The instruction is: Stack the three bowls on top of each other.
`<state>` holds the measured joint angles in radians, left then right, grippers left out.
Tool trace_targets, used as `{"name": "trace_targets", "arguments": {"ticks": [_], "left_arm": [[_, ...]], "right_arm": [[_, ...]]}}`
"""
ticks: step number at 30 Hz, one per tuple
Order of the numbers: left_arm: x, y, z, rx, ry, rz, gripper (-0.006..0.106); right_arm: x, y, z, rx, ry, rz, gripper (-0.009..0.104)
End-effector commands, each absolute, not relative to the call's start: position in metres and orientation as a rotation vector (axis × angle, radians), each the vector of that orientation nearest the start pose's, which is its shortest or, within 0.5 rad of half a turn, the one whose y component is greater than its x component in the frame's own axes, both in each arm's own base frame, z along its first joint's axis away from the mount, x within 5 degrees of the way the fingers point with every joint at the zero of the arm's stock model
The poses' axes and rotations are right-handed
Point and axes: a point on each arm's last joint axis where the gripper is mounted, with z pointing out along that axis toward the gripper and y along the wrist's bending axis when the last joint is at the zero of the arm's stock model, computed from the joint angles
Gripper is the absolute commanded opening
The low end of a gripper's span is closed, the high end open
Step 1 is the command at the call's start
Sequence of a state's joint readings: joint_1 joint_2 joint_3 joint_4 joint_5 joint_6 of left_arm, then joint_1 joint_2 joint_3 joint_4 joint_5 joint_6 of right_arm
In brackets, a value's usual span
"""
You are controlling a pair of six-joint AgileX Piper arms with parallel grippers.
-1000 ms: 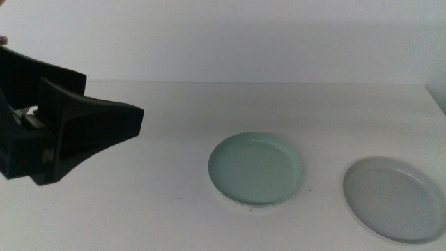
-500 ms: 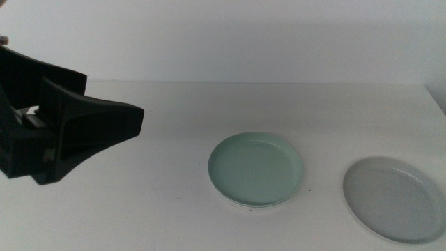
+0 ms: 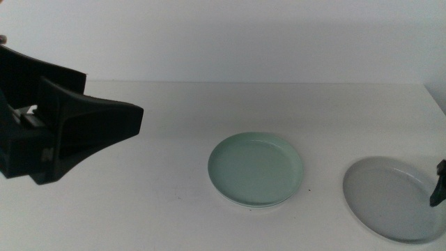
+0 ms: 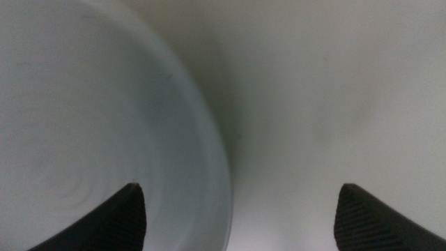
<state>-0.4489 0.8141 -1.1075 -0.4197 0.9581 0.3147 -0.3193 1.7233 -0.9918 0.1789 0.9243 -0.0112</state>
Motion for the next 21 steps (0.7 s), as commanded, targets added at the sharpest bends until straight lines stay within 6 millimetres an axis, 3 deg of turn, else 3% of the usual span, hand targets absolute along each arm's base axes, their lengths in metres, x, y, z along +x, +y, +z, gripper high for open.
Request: {"name": "trace_targets", "arguments": {"ticks": [1, 3, 10, 13, 15, 21], "left_arm": [[0.106, -0.084, 0.425, 0.724, 1.988, -0.590, 0.094], [0.106, -0.084, 0.425, 0.724, 1.988, -0.590, 0.094], [0.106, -0.084, 0.425, 0.724, 1.988, -0.590, 0.094], [0.106, -0.084, 0.425, 0.724, 1.988, -0.590, 0.094], [0.106, -0.084, 0.425, 0.724, 1.988, -0.590, 0.094], [0.106, -0.084, 0.425, 0.724, 1.988, -0.590, 0.094]], "right_arm": [[0.289, -0.086, 0.161, 0.627, 3.054, 0.200, 0.086], [0.291, -0.086, 0.152, 0.635, 3.072, 0.204, 0.073], [0.297, -0.086, 0.144, 0.600, 3.044, 0.226, -0.002], [0.299, -0.083, 0.157, 0.578, 2.993, 0.216, -0.003], [0.298, -0.076, 0.175, 0.572, 2.938, 0.204, -0.003], [0.296, -0.039, 0.261, 0.466, 2.704, 0.215, -0.003]]}}
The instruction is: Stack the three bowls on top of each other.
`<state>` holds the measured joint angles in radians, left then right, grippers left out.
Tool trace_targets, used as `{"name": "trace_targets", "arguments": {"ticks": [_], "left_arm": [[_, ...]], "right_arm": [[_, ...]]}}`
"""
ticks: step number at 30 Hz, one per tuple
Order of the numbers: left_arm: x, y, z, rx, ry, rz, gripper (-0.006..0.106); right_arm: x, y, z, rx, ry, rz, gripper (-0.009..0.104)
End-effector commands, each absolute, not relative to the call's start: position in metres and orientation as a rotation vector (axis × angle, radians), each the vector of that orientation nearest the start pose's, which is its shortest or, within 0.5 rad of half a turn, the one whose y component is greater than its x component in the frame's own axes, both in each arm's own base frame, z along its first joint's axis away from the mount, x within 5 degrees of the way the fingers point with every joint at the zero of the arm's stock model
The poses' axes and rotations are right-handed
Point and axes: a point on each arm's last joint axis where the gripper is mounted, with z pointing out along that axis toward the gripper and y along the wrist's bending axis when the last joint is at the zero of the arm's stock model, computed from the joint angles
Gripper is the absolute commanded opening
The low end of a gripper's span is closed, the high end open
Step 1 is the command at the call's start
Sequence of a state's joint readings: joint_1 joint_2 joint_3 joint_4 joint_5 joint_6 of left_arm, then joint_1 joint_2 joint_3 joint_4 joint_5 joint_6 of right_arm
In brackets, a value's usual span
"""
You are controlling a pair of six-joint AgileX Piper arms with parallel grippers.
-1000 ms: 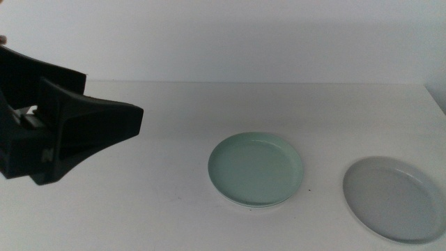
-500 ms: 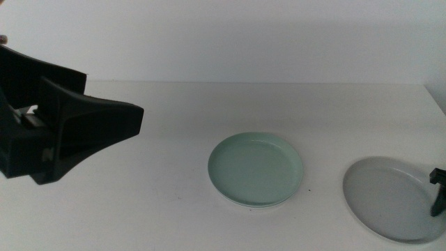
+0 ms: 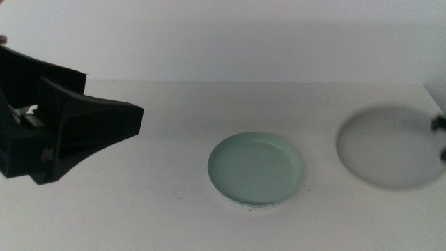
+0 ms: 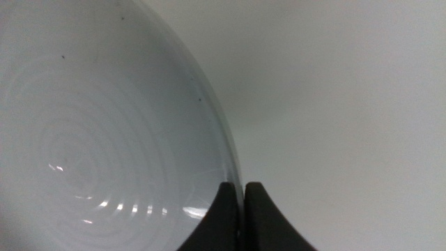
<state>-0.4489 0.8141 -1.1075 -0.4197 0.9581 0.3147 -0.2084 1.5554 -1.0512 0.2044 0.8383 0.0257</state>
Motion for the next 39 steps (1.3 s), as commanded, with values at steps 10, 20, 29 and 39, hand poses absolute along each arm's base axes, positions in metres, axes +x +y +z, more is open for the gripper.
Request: {"name": "trace_targets", "arguments": {"ticks": [10, 20, 29, 39], "left_arm": [[0.106, -0.084, 0.425, 0.724, 1.988, -0.590, 0.094], [0.106, -0.084, 0.425, 0.724, 1.988, -0.590, 0.094], [0.106, -0.084, 0.426, 0.722, 1.985, -0.589, 0.094], [0.106, -0.084, 0.426, 0.722, 1.985, -0.589, 0.094]], "right_arm": [[0.314, 0.092, 0.310, 0.082, 2.715, 0.401, -0.002], [0.346, 0.162, 0.250, -0.055, 2.875, 0.407, -0.002], [0.367, 0.153, 0.221, 0.022, 2.883, 0.392, -0.002], [0.372, 0.156, 0.201, 0.028, 2.914, 0.380, 0.001]]}}
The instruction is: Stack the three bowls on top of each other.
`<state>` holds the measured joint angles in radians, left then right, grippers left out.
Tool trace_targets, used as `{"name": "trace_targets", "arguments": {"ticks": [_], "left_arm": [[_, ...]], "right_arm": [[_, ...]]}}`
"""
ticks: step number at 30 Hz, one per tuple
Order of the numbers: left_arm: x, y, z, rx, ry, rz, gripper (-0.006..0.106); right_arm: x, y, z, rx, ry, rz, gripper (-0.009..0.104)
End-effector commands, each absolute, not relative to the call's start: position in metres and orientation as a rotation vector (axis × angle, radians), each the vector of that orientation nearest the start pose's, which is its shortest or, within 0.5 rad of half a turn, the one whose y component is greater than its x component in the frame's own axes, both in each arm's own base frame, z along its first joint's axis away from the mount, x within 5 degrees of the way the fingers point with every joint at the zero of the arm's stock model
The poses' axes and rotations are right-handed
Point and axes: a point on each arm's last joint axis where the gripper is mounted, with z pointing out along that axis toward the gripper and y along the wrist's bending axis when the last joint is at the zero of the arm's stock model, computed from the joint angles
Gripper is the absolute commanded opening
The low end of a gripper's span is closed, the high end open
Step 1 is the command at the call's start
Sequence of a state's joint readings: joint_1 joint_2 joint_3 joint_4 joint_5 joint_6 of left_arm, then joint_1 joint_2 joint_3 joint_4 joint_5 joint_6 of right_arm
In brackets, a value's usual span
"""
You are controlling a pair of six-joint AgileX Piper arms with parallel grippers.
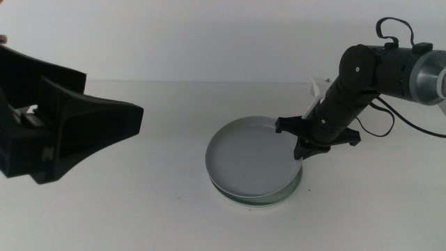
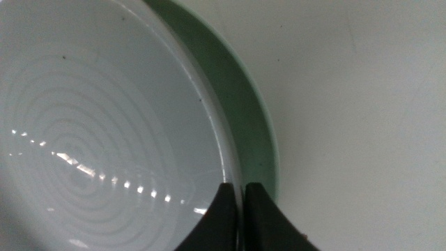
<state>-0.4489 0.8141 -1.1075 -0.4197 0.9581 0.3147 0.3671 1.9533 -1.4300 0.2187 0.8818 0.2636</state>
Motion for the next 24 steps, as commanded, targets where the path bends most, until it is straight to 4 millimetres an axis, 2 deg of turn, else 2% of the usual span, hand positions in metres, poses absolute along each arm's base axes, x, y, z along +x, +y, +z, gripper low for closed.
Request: {"name": "trace_targets", "arguments": {"ticks": [1, 3, 6, 8, 10, 12, 14, 18, 21, 24], "left_arm": [[0.106, -0.084, 0.426, 0.722, 1.985, -0.589, 0.094], [0.106, -0.084, 0.426, 0.722, 1.985, -0.589, 0.094], [0.106, -0.084, 0.426, 0.722, 1.985, -0.589, 0.094], [0.106, -0.084, 0.426, 0.722, 1.985, -0.589, 0.094], [0.106, -0.084, 0.426, 0.722, 1.985, -0.589, 0.094], [0.106, -0.084, 0.426, 0.722, 1.985, -0.589, 0.094], [0.106, -0.084, 0.426, 0.722, 1.985, -0.589, 0.094], [0.106, -0.084, 0.426, 0.722, 1.985, -0.589, 0.094], [0.106, -0.084, 0.426, 0.722, 1.985, -0.589, 0.094], [0.106, -0.084, 0.426, 0.722, 1.985, -0.589, 0.094]], "right_arm": [[0.372, 0.156, 0.201, 0.025, 2.914, 0.379, 0.004], [0.372, 0.156, 0.201, 0.018, 2.913, 0.378, 0.018], [0.372, 0.156, 0.202, 0.015, 2.914, 0.385, 0.049], [0.370, 0.156, 0.208, -0.046, 2.899, 0.397, 0.066], [0.367, 0.156, 0.220, -0.102, 2.863, 0.416, 0.080], [0.363, 0.152, 0.243, -0.128, 2.802, 0.426, 0.090], [0.357, 0.144, 0.270, -0.135, 2.715, 0.440, 0.093], [0.342, 0.109, 0.326, -0.122, 2.548, 0.423, 0.093], [0.326, 0.079, 0.363, -0.106, 2.430, 0.383, 0.093], [0.308, 0.054, 0.391, -0.076, 2.304, 0.333, 0.093]]}}
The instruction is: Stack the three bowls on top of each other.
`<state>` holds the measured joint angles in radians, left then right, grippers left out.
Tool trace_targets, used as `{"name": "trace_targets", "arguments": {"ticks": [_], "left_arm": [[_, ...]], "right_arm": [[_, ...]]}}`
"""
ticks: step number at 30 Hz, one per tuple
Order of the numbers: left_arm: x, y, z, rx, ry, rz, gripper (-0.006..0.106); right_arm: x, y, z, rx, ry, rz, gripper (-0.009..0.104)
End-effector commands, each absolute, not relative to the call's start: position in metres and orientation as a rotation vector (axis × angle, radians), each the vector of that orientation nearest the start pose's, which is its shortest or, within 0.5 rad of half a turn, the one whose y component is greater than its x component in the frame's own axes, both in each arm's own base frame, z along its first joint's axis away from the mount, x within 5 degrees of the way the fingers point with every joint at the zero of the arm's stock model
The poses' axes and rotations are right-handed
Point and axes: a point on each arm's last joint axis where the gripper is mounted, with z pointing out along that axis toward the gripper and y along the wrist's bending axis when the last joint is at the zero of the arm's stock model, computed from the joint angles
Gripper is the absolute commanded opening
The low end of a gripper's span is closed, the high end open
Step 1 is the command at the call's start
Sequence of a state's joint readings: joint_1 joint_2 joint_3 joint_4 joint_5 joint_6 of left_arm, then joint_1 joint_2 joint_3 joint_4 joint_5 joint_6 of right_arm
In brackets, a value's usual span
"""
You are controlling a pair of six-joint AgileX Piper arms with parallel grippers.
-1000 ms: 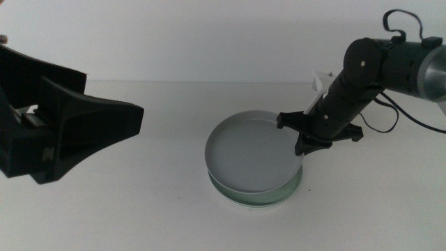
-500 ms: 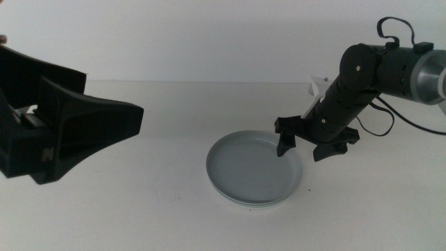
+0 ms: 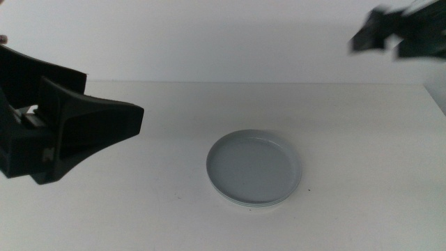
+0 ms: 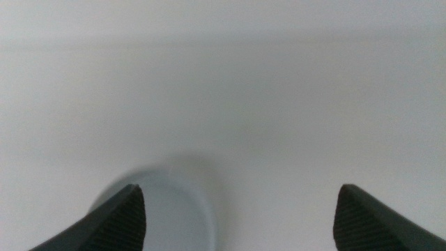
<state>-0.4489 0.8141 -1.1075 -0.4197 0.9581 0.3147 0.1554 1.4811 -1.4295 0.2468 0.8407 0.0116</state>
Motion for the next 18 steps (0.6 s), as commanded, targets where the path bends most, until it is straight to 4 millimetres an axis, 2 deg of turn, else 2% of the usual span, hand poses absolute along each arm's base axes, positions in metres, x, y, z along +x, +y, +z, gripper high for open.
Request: {"name": "trace_targets", "arguments": {"ticks": [1, 4, 11, 14, 18], "left_arm": [[0.106, -0.084, 0.426, 0.722, 1.985, -0.589, 0.094], [0.106, -0.084, 0.426, 0.722, 1.985, -0.589, 0.094], [0.107, -0.084, 0.425, 0.723, 1.985, -0.584, 0.094], [0.111, -0.079, 0.424, 0.727, 1.982, -0.485, 0.094], [0.112, -0.059, 0.436, 0.588, 1.777, -0.288, 0.094]], "right_arm": [[0.300, 0.048, 0.397, -0.061, 2.261, 0.319, 0.093], [0.276, 0.035, 0.402, -0.028, 2.160, 0.282, 0.093], [0.225, 0.023, 0.389, -0.022, 2.007, 0.191, 0.093], [0.213, 0.022, 0.395, -0.025, 1.952, 0.180, 0.093], [0.199, 0.022, 0.401, -0.017, 1.944, 0.203, 0.093]]}}
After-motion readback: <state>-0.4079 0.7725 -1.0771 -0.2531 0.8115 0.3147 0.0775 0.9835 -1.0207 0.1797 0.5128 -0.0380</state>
